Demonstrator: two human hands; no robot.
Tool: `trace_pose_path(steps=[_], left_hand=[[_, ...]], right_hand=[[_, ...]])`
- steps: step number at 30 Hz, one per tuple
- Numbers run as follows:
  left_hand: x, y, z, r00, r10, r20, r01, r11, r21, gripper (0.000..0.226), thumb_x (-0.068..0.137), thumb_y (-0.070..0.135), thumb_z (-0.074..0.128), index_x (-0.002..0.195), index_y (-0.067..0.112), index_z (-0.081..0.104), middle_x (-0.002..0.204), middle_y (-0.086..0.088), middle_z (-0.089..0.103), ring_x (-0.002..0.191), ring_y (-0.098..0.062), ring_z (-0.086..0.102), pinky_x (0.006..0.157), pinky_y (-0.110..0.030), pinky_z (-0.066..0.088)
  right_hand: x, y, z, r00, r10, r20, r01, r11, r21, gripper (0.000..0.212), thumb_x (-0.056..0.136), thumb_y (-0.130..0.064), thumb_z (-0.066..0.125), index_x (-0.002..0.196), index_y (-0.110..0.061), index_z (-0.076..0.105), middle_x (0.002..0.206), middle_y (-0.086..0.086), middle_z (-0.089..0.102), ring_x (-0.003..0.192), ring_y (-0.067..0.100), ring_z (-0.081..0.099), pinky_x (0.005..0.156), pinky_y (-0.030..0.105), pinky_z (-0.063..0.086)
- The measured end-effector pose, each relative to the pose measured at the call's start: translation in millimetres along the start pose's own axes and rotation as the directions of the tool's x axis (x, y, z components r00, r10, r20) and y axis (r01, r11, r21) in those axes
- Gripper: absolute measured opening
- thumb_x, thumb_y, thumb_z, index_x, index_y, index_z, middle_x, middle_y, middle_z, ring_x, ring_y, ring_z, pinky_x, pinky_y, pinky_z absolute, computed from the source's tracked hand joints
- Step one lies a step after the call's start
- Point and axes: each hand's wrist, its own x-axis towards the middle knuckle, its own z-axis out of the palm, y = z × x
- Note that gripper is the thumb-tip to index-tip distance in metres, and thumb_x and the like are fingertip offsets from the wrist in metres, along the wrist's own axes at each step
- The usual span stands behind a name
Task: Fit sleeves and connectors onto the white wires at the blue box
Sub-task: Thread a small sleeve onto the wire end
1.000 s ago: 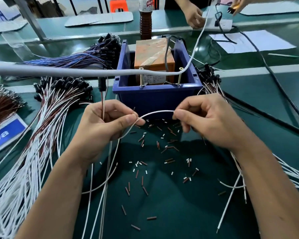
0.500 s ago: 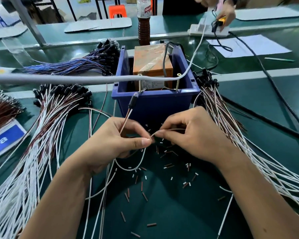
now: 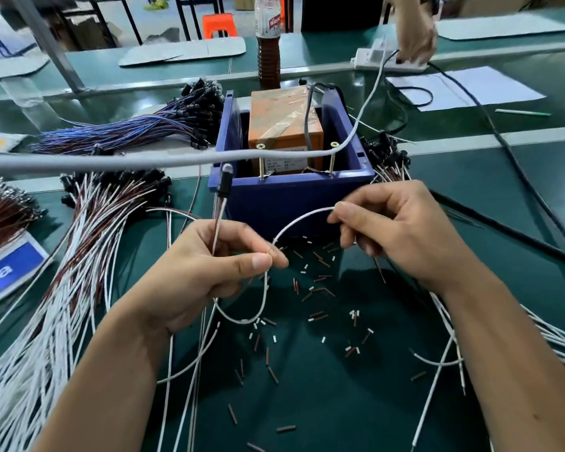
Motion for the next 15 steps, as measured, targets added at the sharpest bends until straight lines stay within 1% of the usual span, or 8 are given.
trace_pose_path(steps=[2,4,6,8,9,11,13,15], left_hand=[[0,-1,3,0.997,-0.027,0.074,0.028,1.000,-0.011,0.005,0.076,0.010,0.081,0.079,0.010,0.077,0.099,-0.018,0.075,0.044,-0.003,0.036,0.039,-0.012,0.027],[0,-2,6,0.992,-0.049,0.115,0.053,0.998,-0.027,0.005,0.076,0.010,0.078,0.080,0.008,0.076,0.099,-0.017,0.074,0.045,-0.004,0.039,0.040,-0.012,0.028],[2,-2,10,0.987,-0.085,0.136,0.085,0.996,0.000,0.006,0.075,0.012,0.080,0.080,0.010,0.077,0.095,-0.015,0.072,0.049,-0.005,0.041,0.041,-0.012,0.028],[4,-3,14,0.982,-0.128,0.142,0.121,0.991,0.057,0.009,0.073,0.017,0.082,0.079,0.012,0.078,0.090,-0.022,0.065,0.050,-0.006,0.039,0.041,-0.013,0.027],[5,-4,16,0.981,-0.142,0.134,0.133,0.988,0.072,0.010,0.071,0.019,0.083,0.078,0.012,0.078,0.087,-0.024,0.060,0.049,-0.007,0.036,0.041,-0.013,0.026],[6,-5,17,0.986,-0.137,0.098,0.132,0.990,0.059,0.012,0.069,0.020,0.085,0.075,0.013,0.078,0.083,-0.023,0.056,0.047,-0.006,0.035,0.041,-0.013,0.025],[7,-5,16,0.992,-0.110,0.059,0.109,0.994,0.016,0.012,0.067,0.020,0.085,0.073,0.013,0.078,0.079,-0.019,0.061,0.045,-0.005,0.035,0.040,-0.013,0.025],[8,-5,14,0.995,-0.089,0.035,0.089,0.996,-0.010,0.017,0.065,0.022,0.089,0.073,0.013,0.077,0.078,-0.016,0.063,0.045,-0.007,0.032,0.040,-0.014,0.024]], right_hand=[[-1,-3,3,0.994,0.000,0.110,0.002,1.000,-0.021,0.017,0.099,-0.014,0.072,0.085,-0.013,0.080,0.063,0.006,0.070,0.049,0.006,0.054,0.049,0.015,0.042],[-2,-5,7,0.977,0.004,0.215,0.016,0.996,-0.092,0.015,0.097,-0.015,0.073,0.084,-0.015,0.081,0.060,0.003,0.069,0.051,0.004,0.055,0.053,0.016,0.043],[-2,-7,12,0.962,0.004,0.272,0.035,0.990,-0.137,0.013,0.096,-0.015,0.075,0.085,-0.018,0.082,0.061,0.003,0.069,0.054,0.007,0.060,0.058,0.019,0.047],[-2,-8,18,0.948,-0.004,0.317,0.056,0.986,-0.156,0.012,0.095,-0.016,0.076,0.086,-0.017,0.083,0.064,0.005,0.070,0.057,0.012,0.064,0.061,0.024,0.052],[-2,-8,20,0.943,-0.013,0.332,0.070,0.985,-0.161,0.011,0.095,-0.016,0.077,0.086,-0.017,0.083,0.064,0.005,0.071,0.058,0.012,0.065,0.061,0.024,0.053],[-2,-7,23,0.953,-0.025,0.301,0.067,0.989,-0.131,0.008,0.094,-0.016,0.078,0.087,-0.015,0.082,0.064,0.003,0.071,0.057,0.009,0.065,0.058,0.019,0.051],[-2,-5,22,0.984,-0.009,0.179,0.019,0.998,-0.054,0.005,0.092,-0.017,0.080,0.087,-0.017,0.081,0.065,0.001,0.073,0.054,0.007,0.064,0.053,0.017,0.049],[-1,-3,20,0.997,0.017,0.069,-0.018,1.000,0.017,0.007,0.092,-0.019,0.080,0.085,-0.018,0.080,0.068,0.004,0.075,0.051,0.010,0.061,0.046,0.020,0.046]])
